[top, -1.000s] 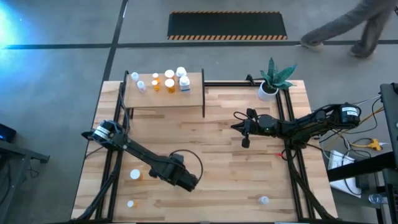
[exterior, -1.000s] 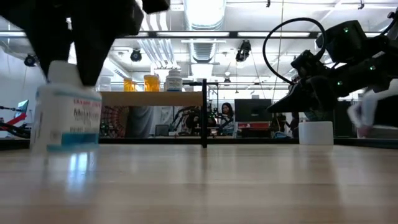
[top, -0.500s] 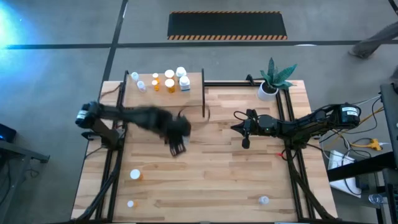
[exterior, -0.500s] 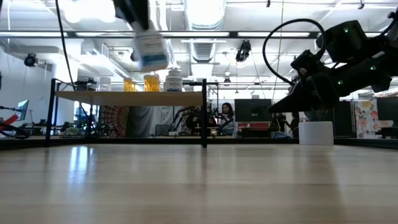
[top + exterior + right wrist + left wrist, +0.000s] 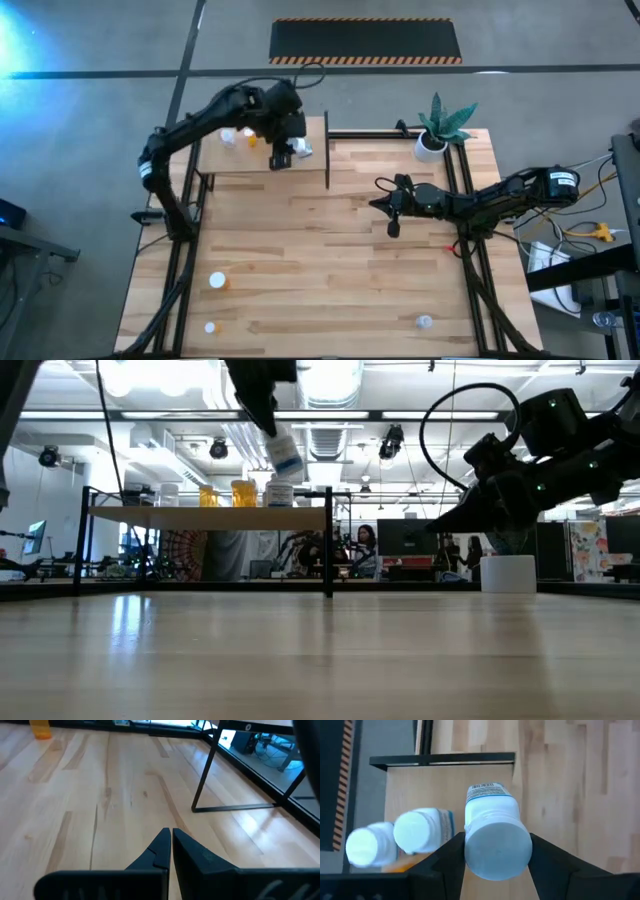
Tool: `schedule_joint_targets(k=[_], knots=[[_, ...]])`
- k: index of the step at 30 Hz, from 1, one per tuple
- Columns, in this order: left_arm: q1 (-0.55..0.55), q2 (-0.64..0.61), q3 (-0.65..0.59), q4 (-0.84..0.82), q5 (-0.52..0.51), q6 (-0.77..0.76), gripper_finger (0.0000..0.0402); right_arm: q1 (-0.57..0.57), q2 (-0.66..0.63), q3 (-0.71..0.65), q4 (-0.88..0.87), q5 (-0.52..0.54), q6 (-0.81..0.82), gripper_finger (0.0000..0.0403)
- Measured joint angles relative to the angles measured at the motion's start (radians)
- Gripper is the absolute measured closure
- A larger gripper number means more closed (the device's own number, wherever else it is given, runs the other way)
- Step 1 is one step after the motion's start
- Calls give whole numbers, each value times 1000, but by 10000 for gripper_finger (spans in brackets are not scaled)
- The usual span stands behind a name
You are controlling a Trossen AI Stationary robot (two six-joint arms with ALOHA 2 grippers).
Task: Pick and place medicine bottles onto shelf by color
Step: Put the white pill bottle aligned with the other white pill bottles on the shelf
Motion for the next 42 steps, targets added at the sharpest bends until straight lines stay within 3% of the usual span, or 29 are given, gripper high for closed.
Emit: schedule_joint_targets(k=[8,14,42], knots=[[10,107,16,-61,-18,74,237,0,1,0,-10,0,-4,394],[11,115,8,-58,-92,78,237,0,1,-1,-18,-1,-3,394],[11,113,-4,-53,-92,70,212,0,1,-1,-32,-1,-3,394]])
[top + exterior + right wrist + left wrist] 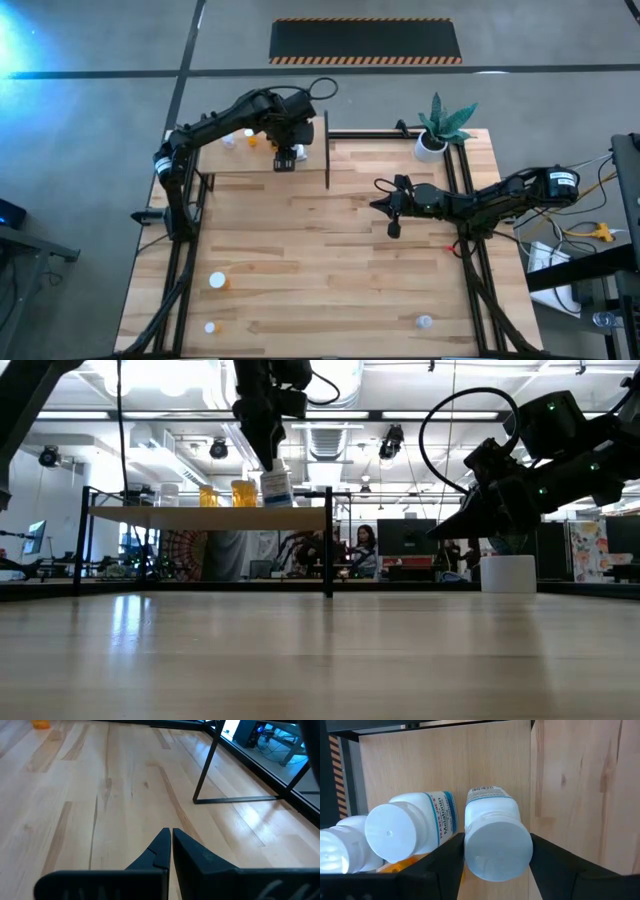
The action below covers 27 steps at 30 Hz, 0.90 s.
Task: Pick and place medicine bottles onto shelf by color
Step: Put the white pill bottle aligned with the other white pill bottles on the shelf
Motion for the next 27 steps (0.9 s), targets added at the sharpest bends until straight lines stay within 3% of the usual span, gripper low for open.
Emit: schedule_joint_targets(k=[7,12,17,27], knots=[[0,0,0,1,0,-1,204,0,0,0,0,0,0,394],[0,0,0,4,-4,-3,166,0,0,0,0,0,0,394],[-1,0,0,5,-71,0,136,0,0,0,0,0,0,394],[0,-2,21,38,-125,4,131,0,0,0,0,0,1,394]])
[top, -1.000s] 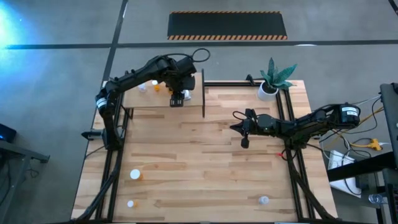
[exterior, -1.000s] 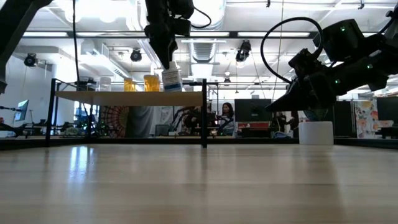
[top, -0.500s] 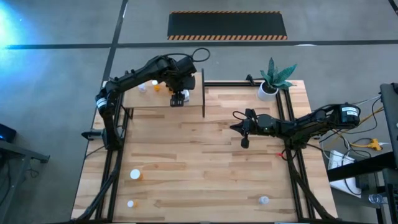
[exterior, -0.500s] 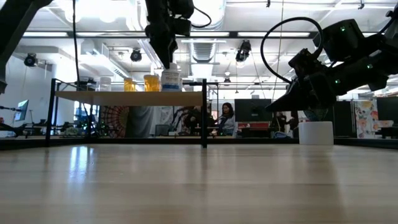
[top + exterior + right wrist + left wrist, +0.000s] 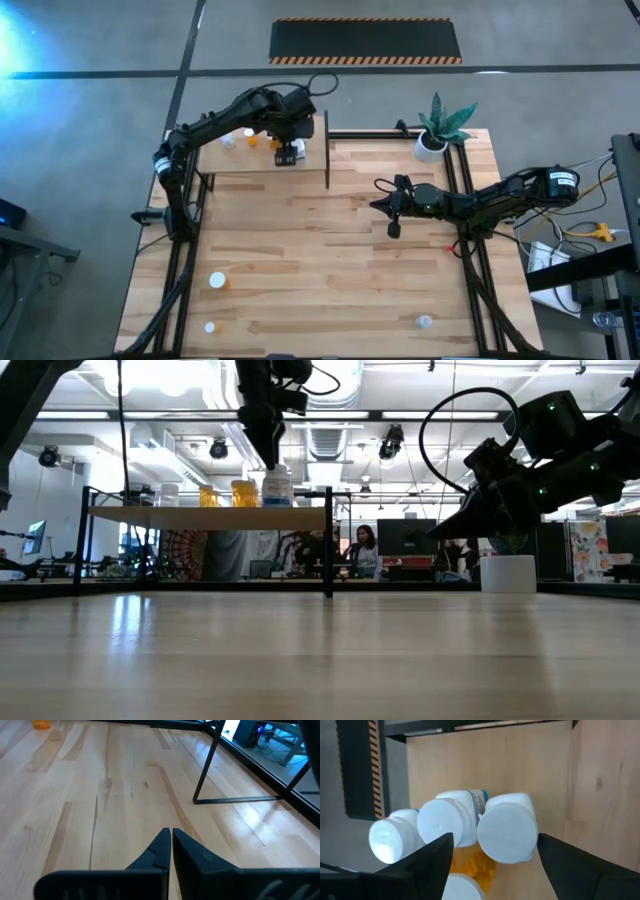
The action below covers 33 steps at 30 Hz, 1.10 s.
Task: Pick and place medicine bottles onto shelf by color
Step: Put the white pill bottle aligned with the other white pill bottles on the shelf, then put the large orange pill bottle aligned with the other large orange pill bottles on the shelf
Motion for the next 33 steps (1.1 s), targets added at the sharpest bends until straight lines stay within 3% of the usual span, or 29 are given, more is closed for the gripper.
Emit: schedule_joint_targets(k=[6,15,20,23,27,33], knots=[[0,0,0,24,-16,2,131,0,0,0,0,0,0,394],[-37,-65,0,36,-126,-4,131,0,0,0,0,0,0,394],[-102,-136,-17,36,-126,-96,132,0,0,0,0,0,0,394],[-157,-181,-53,34,-61,-180,141,0,0,3,0,0,0,394],[-266,-238,-150,18,28,-332,193,0,0,5,0,0,7,394],[-497,-325,-387,11,34,-641,334,0,0,5,-1,0,7,394]])
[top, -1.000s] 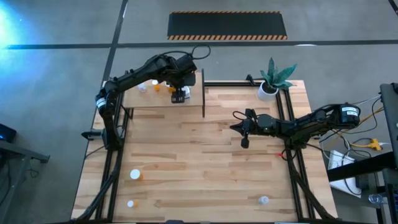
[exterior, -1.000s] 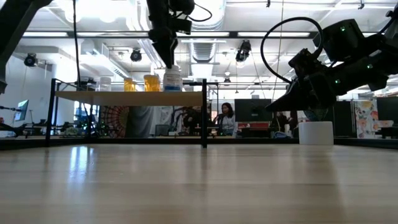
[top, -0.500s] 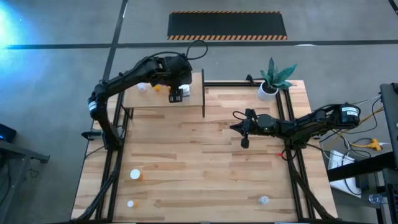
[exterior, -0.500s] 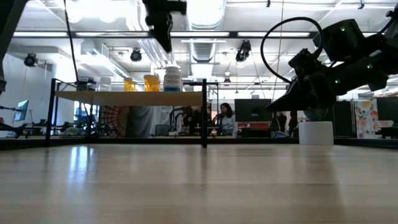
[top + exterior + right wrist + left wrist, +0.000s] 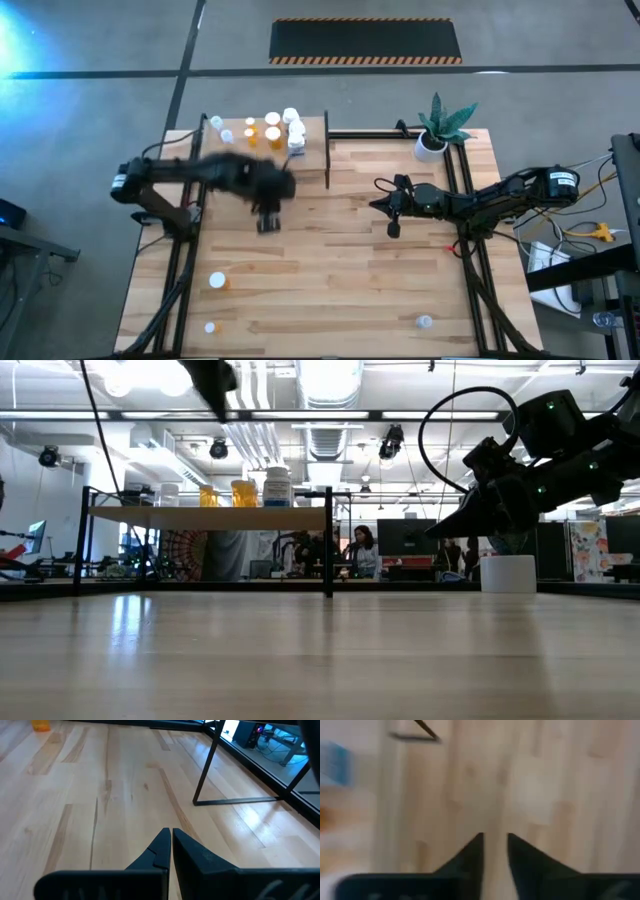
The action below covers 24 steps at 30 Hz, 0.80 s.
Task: Pick and place medicine bottles onto shelf by color
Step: Put the large orange pill bottle aligned with the other large orange pill bottles on the shelf
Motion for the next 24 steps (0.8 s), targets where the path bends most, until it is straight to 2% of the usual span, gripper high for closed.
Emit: schedule_joint_targets(k=[3,8,13,17,24], knots=[[-121,-31,-103,23,16,-213,389,0,0,0,0,0,-3,394],[-306,-60,-196,24,43,-657,391,0,0,0,0,-1,-5,394],[-437,-82,-266,21,63,-1101,388,0,0,0,0,-10,-7,394],[-499,-90,-338,24,134,-1348,355,0,0,0,0,-27,-7,394],[-562,-92,-443,41,280,-1510,233,0,0,0,0,-45,-7,394]])
